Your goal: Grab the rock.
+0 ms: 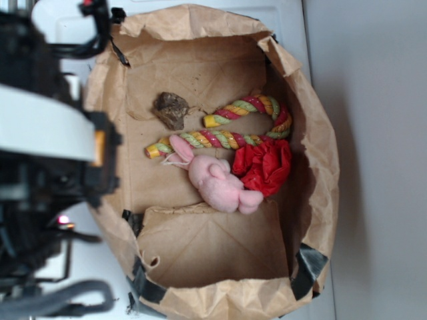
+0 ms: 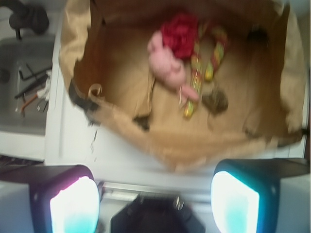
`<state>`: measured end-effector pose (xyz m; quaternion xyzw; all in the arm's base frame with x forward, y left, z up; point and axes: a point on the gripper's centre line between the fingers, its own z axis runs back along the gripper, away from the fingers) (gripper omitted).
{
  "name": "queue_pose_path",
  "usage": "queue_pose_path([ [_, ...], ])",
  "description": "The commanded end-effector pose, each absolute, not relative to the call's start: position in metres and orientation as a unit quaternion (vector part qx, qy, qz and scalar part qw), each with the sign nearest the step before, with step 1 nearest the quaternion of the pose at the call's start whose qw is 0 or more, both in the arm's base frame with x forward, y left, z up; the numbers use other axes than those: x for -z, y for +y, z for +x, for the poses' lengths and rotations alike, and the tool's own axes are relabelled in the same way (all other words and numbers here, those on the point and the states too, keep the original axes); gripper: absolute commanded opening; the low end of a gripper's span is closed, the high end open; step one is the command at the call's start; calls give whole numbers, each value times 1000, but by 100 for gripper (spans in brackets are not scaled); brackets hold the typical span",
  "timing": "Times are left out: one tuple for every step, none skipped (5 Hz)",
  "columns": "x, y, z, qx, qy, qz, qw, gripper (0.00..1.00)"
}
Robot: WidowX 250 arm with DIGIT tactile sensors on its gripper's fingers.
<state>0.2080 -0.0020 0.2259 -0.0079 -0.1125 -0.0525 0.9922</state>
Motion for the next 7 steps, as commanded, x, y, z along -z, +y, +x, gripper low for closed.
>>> queue_pose_path([
  [-203,12,249,114,-132,0,985,100],
  [-187,21,261,133,-126,12,983,100],
  [-169,32,275,124,-110,45,985,100],
  [-161,34,279,118,-104,60,986,100],
  [-161,34,279,118,-104,60,986,100],
  [-161,34,279,118,-104,60,986,100],
  [-161,34,279,118,-104,60,986,100],
])
